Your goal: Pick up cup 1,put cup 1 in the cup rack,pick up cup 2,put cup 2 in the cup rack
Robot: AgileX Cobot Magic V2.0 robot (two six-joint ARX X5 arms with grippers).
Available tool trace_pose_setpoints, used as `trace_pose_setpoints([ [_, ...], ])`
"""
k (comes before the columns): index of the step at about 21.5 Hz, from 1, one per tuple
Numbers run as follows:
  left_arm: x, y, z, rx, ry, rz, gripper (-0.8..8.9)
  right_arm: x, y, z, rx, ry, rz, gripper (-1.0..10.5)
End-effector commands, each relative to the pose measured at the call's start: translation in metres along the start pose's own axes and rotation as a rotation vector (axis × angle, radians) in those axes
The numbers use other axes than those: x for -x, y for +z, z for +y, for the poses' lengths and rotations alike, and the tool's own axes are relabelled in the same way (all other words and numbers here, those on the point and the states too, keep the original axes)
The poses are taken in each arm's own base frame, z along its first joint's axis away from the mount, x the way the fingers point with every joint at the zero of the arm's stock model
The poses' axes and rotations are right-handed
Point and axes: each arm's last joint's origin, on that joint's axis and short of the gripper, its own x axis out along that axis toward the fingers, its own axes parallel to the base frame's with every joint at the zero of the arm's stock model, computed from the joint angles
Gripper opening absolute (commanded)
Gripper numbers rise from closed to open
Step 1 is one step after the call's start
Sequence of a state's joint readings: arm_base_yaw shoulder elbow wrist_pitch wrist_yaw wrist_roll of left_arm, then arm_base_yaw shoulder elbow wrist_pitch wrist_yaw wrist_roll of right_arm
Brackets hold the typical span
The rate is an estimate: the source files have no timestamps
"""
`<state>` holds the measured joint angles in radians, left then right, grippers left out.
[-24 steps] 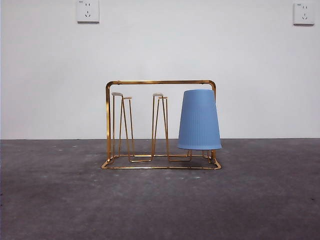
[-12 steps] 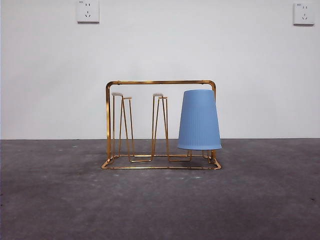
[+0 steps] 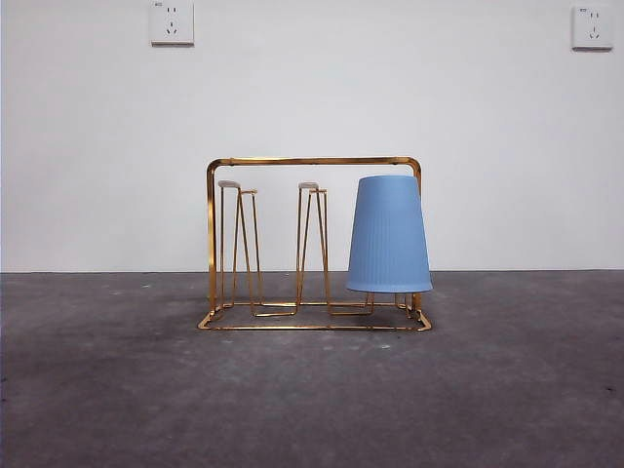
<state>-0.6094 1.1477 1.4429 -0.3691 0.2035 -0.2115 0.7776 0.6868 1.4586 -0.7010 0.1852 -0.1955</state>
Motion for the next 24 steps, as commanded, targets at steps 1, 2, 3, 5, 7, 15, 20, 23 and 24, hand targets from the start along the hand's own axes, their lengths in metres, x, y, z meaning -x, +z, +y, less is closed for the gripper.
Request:
trace_pose_setpoints([
  [1, -0.001, -0.012, 0.005, -0.152, 0.128, 0.111, -0.06, 0.002, -0.004, 0.0, 0.008, 0.001, 0.032, 2.2],
  [2, -0.001, -0.016, 0.006, -0.153, 0.158, 0.141, -0.06, 0.002, -0.005, 0.0, -0.001, 0.003, 0.045, 2.2],
  [3, -0.003, -0.02, 0.009, -0.164, 0.192, 0.176, -0.06, 0.003, -0.007, 0.001, -0.005, 0.006, 0.061, 2.2],
  [5, -0.007, -0.025, 0.012, -0.185, 0.235, 0.218, -0.06, 0.003, -0.009, 0.001, -0.004, 0.011, 0.086, 2.2],
  [7, -0.013, -0.029, 0.015, -0.196, 0.278, 0.241, -0.06, 0.003, -0.011, 0.001, -0.001, 0.014, 0.102, 2.2],
  [15, -0.04, -0.056, 0.032, -0.195, 0.317, 0.209, -0.06, 0.005, -0.016, 0.002, -0.017, 0.021, 0.15, 2.2],
  [20, -0.052, -0.086, 0.046, -0.176, 0.343, 0.163, -0.06, 0.005, -0.018, 0.002, -0.012, 0.025, 0.177, 2.2],
  [23, -0.057, -0.1, 0.055, -0.176, 0.367, 0.14, -0.06, 0.005, -0.018, 0.002, -0.013, 0.025, 0.176, 2.2],
  [24, -0.058, -0.105, 0.058, -0.179, 0.375, 0.133, -0.06, 0.005, -0.018, 0.002, -0.021, 0.024, 0.176, 2.2],
])
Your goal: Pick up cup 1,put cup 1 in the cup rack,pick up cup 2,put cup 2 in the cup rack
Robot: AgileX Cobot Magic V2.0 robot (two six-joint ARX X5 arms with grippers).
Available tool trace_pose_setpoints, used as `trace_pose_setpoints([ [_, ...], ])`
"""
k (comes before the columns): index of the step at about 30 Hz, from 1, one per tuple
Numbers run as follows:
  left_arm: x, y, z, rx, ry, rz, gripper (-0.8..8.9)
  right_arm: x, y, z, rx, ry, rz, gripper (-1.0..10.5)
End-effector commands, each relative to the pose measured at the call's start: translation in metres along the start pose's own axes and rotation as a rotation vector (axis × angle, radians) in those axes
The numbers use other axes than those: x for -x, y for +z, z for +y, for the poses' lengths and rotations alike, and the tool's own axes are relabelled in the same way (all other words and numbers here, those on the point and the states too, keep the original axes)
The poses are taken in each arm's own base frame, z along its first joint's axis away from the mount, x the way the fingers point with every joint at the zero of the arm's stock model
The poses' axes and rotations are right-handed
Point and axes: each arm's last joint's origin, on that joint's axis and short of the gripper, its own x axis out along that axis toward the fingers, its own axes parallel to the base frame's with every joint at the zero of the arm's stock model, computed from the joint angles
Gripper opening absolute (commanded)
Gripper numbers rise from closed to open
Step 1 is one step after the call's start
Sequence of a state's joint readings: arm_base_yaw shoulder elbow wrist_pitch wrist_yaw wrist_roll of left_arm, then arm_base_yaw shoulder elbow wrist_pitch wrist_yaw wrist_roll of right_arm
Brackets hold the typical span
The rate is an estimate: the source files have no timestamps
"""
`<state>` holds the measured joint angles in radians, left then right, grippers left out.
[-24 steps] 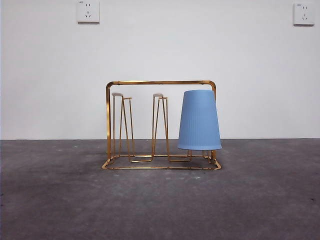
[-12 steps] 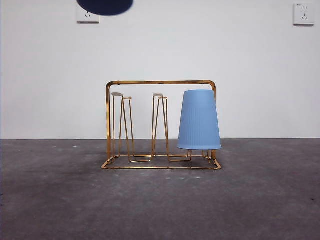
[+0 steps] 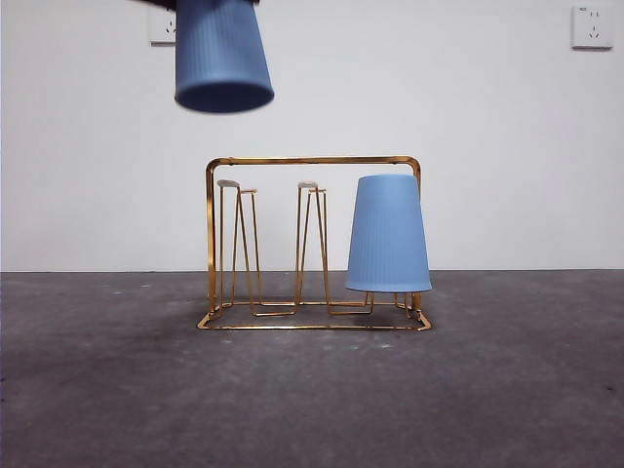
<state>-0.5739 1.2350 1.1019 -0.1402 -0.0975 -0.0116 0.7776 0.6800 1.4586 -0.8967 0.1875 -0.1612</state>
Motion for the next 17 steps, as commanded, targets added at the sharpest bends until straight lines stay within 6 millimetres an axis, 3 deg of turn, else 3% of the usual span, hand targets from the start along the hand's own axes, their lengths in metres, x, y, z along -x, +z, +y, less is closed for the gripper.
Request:
trace_pose_setpoints([
  [1, -0.008, -0.01, 0.004, 0.005, 0.026, -0.028, -0.06, 0.001, 0.0, 0.0, -0.032, -0.004, -0.006, 2.2],
  [17, -0.066, -0.048, 0.01, -0.014, 0.046, 0.072, -0.06, 0.001, -0.003, 0.0, -0.053, -0.001, 0.018, 2.2],
])
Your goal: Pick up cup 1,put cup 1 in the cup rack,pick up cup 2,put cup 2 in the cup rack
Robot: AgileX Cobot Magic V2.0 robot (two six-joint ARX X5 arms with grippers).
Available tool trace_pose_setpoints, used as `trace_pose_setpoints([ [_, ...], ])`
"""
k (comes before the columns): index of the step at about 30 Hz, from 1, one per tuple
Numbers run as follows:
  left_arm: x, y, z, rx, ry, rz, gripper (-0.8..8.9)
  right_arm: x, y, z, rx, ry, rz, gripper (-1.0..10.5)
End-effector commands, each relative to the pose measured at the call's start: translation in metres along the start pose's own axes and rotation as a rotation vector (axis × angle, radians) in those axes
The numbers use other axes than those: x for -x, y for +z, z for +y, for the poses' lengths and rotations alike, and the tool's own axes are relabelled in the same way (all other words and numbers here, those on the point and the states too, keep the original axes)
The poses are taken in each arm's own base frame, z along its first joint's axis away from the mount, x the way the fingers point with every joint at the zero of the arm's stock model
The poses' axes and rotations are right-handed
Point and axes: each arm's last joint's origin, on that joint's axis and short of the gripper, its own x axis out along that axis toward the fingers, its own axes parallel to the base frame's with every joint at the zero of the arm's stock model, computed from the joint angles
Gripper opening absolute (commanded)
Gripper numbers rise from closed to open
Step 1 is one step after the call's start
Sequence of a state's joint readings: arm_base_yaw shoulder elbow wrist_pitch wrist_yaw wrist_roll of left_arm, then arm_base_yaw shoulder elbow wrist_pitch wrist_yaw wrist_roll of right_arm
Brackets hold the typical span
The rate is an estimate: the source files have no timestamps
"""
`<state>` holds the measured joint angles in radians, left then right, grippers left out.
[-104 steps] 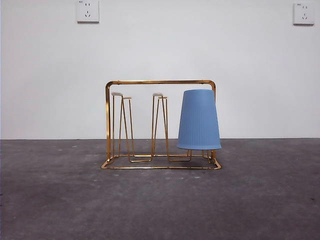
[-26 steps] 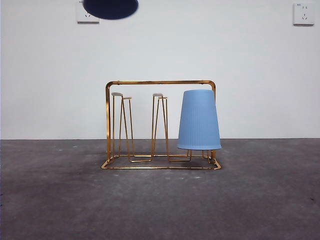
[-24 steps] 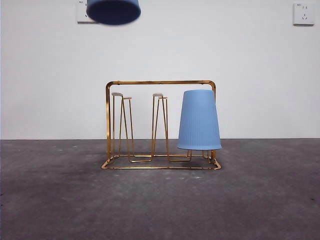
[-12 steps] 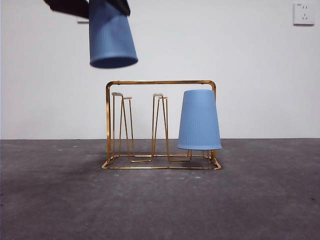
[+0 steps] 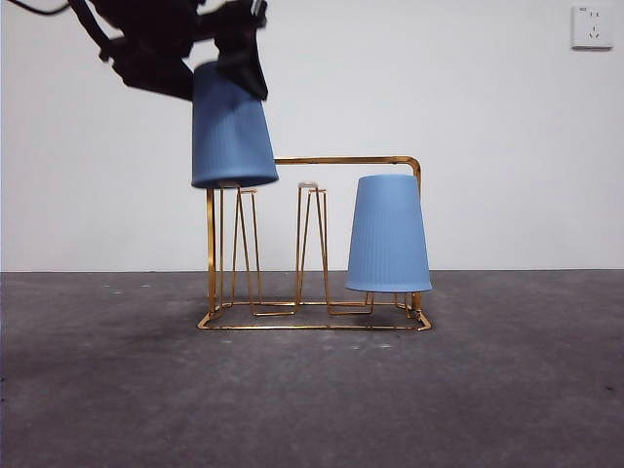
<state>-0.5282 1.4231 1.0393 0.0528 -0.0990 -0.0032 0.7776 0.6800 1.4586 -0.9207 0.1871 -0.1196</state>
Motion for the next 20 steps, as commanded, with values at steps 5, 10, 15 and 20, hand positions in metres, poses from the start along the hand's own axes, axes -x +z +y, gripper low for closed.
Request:
trace_pose_setpoints([
  [5, -0.022, -0.019, -0.002, -0.019, 0.001, 0.063, -0.06, 0.001, 0.0, -0.001, -0.015, -0.019, -0.004, 2.2],
  [10, -0.034, -0.031, -0.001, -0.021, 0.005, 0.107, -0.06, 0.001, 0.0, -0.001, -0.015, -0.03, -0.002, 2.2],
  [15, -0.047, -0.044, -0.001, -0.022, 0.012, 0.152, -0.06, 0.001, 0.0, -0.001, -0.015, -0.03, -0.002, 2.2],
  [20, -0.056, -0.053, -0.001, -0.018, 0.017, 0.186, -0.06, 0.001, 0.0, -0.001, -0.012, -0.03, -0.001, 2.2],
])
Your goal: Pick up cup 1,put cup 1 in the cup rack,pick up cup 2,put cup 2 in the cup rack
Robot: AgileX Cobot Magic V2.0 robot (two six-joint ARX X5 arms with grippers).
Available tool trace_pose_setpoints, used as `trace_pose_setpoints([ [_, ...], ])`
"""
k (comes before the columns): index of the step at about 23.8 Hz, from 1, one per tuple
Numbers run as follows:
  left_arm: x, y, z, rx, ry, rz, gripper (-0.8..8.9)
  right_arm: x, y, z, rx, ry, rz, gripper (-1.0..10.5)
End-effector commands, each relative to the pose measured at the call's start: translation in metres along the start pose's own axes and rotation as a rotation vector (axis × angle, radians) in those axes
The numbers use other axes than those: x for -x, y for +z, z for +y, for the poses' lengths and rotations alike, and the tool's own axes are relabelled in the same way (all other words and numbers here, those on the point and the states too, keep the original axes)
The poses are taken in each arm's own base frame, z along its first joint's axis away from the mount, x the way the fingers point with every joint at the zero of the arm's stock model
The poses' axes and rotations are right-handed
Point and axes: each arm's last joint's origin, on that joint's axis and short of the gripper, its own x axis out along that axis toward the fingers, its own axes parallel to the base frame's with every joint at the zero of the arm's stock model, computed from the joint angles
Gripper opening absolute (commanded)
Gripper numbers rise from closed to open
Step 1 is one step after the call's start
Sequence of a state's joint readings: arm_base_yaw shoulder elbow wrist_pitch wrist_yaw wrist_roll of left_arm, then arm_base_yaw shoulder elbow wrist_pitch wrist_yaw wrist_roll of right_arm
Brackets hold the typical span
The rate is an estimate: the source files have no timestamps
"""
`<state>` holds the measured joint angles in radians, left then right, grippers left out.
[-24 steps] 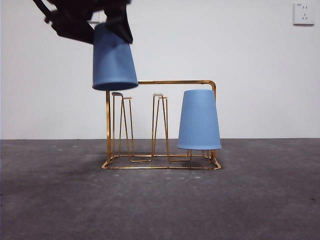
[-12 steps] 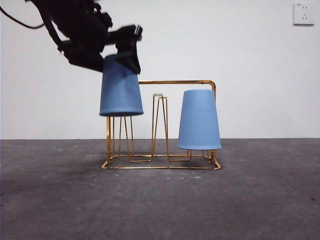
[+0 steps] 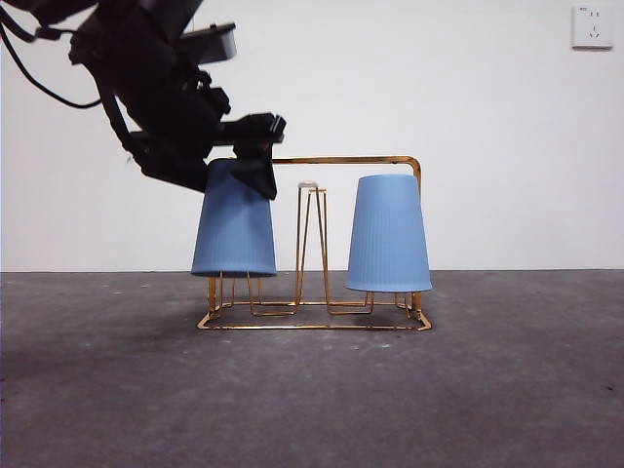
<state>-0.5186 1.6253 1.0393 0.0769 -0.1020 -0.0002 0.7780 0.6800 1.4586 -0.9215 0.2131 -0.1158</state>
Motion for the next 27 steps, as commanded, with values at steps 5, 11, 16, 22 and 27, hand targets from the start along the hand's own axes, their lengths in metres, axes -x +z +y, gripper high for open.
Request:
trace_pose_setpoints([
  [5, -0.009, -0.011, 0.003, 0.007, 0.012, 0.052, -0.06, 0.001, 0.0, 0.0, -0.008, -0.004, -0.004, 2.2],
  [11, -0.012, -0.019, 0.005, 0.023, 0.019, 0.113, -0.04, 0.001, 0.0, 0.0, -0.008, -0.004, -0.003, 2.2],
  [16, -0.012, -0.021, 0.006, 0.062, 0.022, 0.136, 1.2, 0.001, -0.001, 0.0, -0.008, -0.004, -0.001, 2.2],
  [22, -0.011, -0.024, 0.007, 0.09, -0.023, 0.169, 4.72, 0.001, -0.001, 0.0, -0.007, -0.004, 0.0, 2.2],
  [27, -0.01, -0.027, 0.008, 0.104, -0.022, 0.22, 4.72, 0.001, -0.001, 0.0, -0.006, -0.003, 0.007, 2.2],
])
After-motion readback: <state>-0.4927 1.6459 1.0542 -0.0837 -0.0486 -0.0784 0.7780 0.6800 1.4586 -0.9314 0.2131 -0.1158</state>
